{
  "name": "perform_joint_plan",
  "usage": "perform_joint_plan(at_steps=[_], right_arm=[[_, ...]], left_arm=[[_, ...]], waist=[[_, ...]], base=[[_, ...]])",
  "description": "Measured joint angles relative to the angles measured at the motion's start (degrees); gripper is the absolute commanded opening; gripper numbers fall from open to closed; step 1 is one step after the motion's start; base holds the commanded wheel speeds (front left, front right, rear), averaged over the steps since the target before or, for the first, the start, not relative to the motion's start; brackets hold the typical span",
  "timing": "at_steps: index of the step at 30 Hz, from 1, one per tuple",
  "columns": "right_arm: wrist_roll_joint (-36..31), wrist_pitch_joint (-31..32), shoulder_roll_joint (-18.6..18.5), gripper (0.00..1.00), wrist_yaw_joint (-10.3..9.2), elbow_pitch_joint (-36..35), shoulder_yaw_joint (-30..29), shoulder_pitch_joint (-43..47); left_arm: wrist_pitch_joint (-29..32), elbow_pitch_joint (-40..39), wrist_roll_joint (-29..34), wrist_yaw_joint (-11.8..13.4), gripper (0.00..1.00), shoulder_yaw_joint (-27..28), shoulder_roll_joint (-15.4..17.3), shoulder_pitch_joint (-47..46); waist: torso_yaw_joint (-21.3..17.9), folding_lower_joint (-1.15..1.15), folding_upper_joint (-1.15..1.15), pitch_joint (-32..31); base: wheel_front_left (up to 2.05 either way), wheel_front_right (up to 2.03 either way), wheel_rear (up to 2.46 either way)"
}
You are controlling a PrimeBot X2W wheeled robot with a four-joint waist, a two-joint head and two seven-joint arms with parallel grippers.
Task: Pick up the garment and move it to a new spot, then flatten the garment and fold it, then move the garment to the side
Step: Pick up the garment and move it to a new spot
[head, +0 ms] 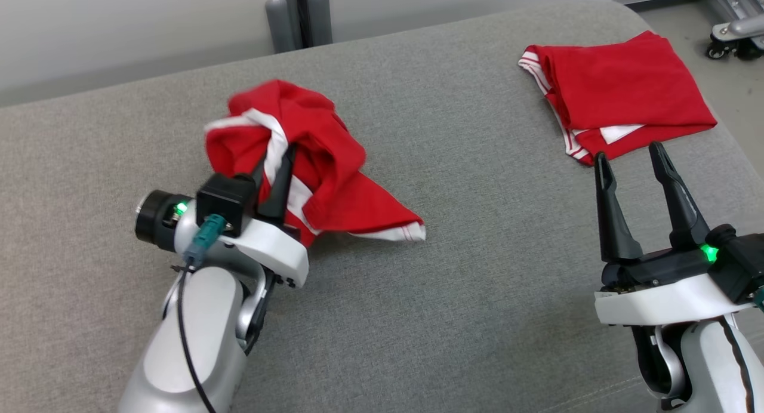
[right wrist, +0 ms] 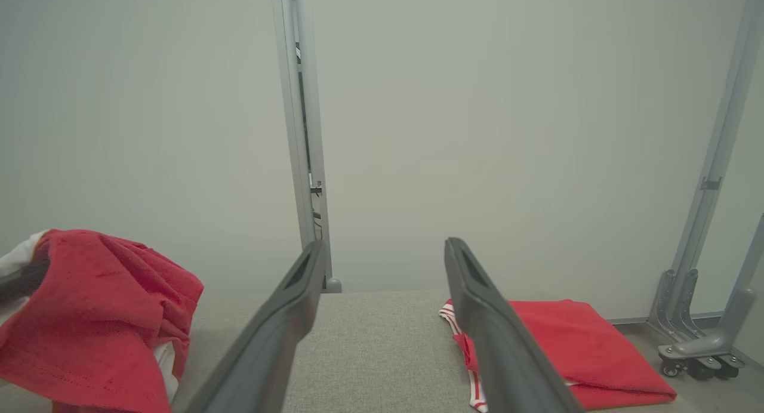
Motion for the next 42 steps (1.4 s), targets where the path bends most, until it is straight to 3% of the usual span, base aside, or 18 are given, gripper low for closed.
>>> perform_joint_plan(at_steps=[10,11,12,13,19,24,33,42], right_arm=[[0.3,0.0,0.0,1.00,0.00,0.0,1.5,-1.8],[0.3,0.0,0.0,1.00,0.00,0.0,1.6,-2.0],[0.3,0.0,0.0,1.00,0.00,0.0,1.7,-2.3],[0.3,0.0,-0.1,1.00,0.00,0.1,1.7,-2.5],[0.3,0.0,-0.3,1.00,0.00,0.7,1.9,-2.3],[0.3,0.0,-0.4,1.00,0.00,1.3,2.8,-1.5],[1.3,0.0,-0.5,1.00,0.00,3.7,4.4,0.0],[1.4,0.0,-0.4,1.00,0.00,4.6,3.5,1.9]], left_arm=[[-1.0,16.4,-1.1,-3.0,0.00,-9.1,-1.6,-4.0],[-1.3,17.5,-1.6,-3.2,0.04,-9.7,-1.7,-4.3],[-1.6,18.1,-2.2,-3.2,0.40,-10.3,-1.6,-4.8],[-2.0,18.2,-3.4,-3.2,1.00,-11.0,-1.6,-5.2],[-3.5,14.6,-9.1,-0.8,1.00,-14.0,-1.7,-6.2],[-3.7,8.4,-10.4,1.7,1.00,-12.8,-1.7,-5.3],[-3.8,-4.4,-11.0,4.8,1.00,-4.9,1.6,3.8],[-3.9,-11.6,-11.4,7.1,1.00,5.0,3.1,15.0]], waist=[[1.2,0.00,0.00,4.6],[1.3,0.00,0.00,4.9],[1.4,0.00,0.00,5.2],[1.5,0.00,0.00,5.2],[2.8,0.00,0.00,4.0],[4.2,0.00,0.00,1.7],[8.0,0.00,0.00,-2.9],[11.4,0.00,0.00,-6.5]], base=[[0.00,0.00,0.00],[0.00,0.00,0.00],[0.00,0.00,0.00],[0.00,0.00,0.00],[0.00,0.00,0.00],[0.00,0.00,0.00],[0.00,0.00,0.00],[0.00,0.00,0.00]])
